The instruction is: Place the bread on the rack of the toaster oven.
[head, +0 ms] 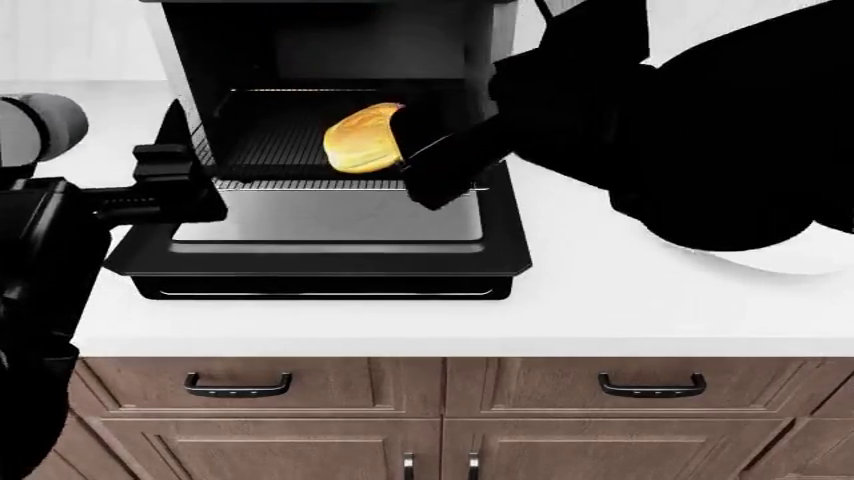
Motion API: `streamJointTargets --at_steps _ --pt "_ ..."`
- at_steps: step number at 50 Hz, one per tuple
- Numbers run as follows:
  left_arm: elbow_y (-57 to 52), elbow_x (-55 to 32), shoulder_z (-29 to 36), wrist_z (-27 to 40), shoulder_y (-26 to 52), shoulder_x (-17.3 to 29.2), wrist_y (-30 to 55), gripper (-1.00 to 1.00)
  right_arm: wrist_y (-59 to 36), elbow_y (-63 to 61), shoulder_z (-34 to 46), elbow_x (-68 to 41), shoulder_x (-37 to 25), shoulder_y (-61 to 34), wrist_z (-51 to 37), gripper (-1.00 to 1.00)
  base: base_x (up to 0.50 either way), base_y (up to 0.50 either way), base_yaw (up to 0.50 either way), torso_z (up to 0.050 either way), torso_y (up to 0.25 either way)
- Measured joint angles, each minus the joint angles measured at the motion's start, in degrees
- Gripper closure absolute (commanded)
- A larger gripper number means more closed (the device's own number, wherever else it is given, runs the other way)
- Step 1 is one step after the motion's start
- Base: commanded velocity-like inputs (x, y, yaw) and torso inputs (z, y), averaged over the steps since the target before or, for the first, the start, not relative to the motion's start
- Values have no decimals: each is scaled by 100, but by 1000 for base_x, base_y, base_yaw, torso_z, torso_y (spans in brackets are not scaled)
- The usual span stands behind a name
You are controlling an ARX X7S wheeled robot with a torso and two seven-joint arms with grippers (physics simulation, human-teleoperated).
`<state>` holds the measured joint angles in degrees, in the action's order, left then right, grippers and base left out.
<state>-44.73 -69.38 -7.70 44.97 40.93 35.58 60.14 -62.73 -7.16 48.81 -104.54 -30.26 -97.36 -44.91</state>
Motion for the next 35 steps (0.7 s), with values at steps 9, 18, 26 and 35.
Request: streamJointTargets --at_steps 9,18,26,35 --pt "-888 -3990 -2597 2189 -979 684 479 -100 2013 -2483 390 -2853 -605 -906 -2479 -100 0 0 0 0 0" --pt "5 -7408 -8142 161 -4875 -997 1579 -100 3752 -4145 395 -5636 -1382 -2617 -3680 -100 0 0 0 0 0" --pt "481 -5195 -12794 -4554 -6927 -2242 2195 -100 3563 -4460 1249 -5839 -851 -2419 -4137 -100 0 0 0 0 0" --pt "609 -2840 -14521 -9747 -7919 -2887 1973 -100 2852 -4531 2294 -5324 41 -1681 -4357 -100 0 0 0 0 0"
